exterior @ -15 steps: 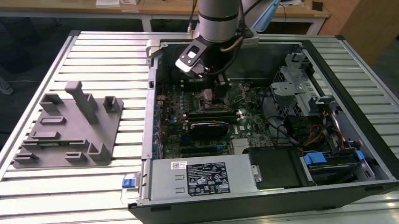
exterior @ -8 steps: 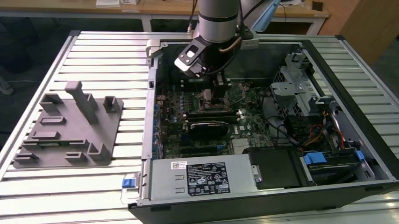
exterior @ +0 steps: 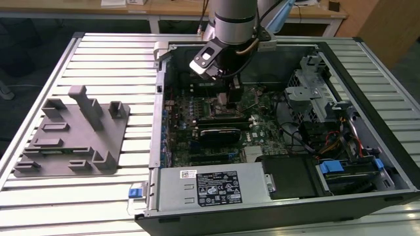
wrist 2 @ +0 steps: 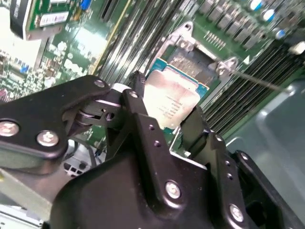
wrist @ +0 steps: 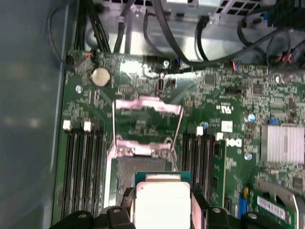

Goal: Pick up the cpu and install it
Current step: 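Place the cpu into insertion slot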

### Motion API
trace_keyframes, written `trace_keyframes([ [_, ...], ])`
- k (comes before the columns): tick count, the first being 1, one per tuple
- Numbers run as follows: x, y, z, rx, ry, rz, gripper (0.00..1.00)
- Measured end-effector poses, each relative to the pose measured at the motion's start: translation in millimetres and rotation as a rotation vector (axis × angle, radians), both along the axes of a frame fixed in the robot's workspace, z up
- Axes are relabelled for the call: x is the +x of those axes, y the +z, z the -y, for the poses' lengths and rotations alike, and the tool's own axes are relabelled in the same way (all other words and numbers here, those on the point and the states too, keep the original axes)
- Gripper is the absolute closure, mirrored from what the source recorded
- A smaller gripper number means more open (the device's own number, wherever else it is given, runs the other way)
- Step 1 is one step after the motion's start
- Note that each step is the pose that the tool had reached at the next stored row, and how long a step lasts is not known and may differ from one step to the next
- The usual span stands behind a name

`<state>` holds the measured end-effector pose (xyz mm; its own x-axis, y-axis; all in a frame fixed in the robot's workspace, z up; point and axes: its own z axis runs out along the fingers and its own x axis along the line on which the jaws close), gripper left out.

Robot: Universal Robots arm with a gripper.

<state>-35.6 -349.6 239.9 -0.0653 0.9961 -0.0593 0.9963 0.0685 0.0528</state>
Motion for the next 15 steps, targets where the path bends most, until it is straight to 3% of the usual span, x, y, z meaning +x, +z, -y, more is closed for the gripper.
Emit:
trace_keyframes([
  [9, 2.0, -1.2, -0.1, -0.0021, 0.0, 0.0005, 0.45],
  [15, 2.0, -5.0, -0.1, -0.0062, 0.0, 0.0111, 0.45],
])
